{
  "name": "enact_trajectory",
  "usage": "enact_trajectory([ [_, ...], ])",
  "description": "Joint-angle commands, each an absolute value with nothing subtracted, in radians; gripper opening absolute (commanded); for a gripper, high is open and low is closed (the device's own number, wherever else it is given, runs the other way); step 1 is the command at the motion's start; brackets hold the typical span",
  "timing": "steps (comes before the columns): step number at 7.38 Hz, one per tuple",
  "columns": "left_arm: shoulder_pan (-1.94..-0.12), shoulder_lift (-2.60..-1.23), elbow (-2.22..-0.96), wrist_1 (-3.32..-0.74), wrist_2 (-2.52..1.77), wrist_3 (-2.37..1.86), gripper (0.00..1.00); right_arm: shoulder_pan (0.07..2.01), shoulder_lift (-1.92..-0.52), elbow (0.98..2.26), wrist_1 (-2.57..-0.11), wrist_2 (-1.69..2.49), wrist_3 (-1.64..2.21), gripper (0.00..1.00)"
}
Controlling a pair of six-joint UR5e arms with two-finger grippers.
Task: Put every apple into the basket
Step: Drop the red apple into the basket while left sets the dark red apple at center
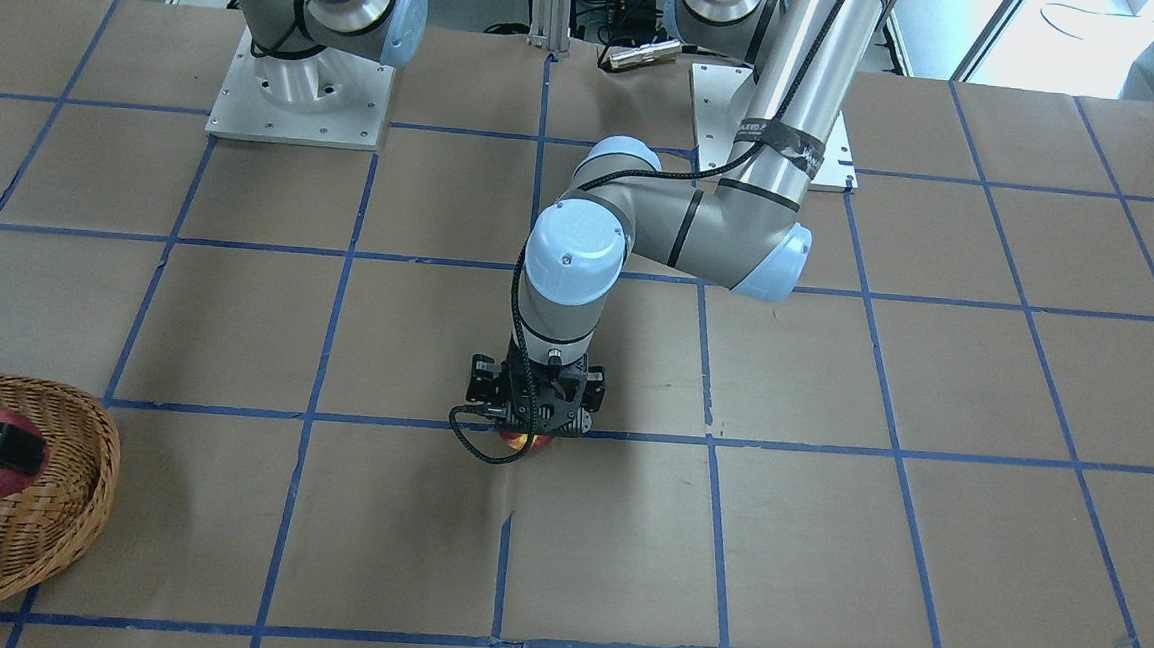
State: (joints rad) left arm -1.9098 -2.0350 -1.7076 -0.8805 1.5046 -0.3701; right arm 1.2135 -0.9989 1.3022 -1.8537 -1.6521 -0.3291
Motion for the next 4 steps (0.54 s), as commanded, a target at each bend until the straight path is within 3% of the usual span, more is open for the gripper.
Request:
enact_trajectory([
  [1,-1.852,-1.950,-1.674,-1.033,1.502,-0.309,1.00,1.158,-0.942,1.307,-1.914,-1.658,-0.399,0.00],
  [2,-1.812,-1.889,-1.658,-1.137,1.506,-0.240,1.00,1.152,-0.924,1.308,-1.920,-1.681,-0.406,0.00],
  [3,-1.752,-1.831,-1.623,-1.272,1.511,-0.148,1.00,1.152,-0.913,1.318,-1.921,-1.687,-0.407,0.17],
  [4,-1.709,-1.778,-1.593,-1.376,1.511,-0.094,1.00,1.151,-0.913,1.319,-1.907,-1.690,-0.403,0.62],
])
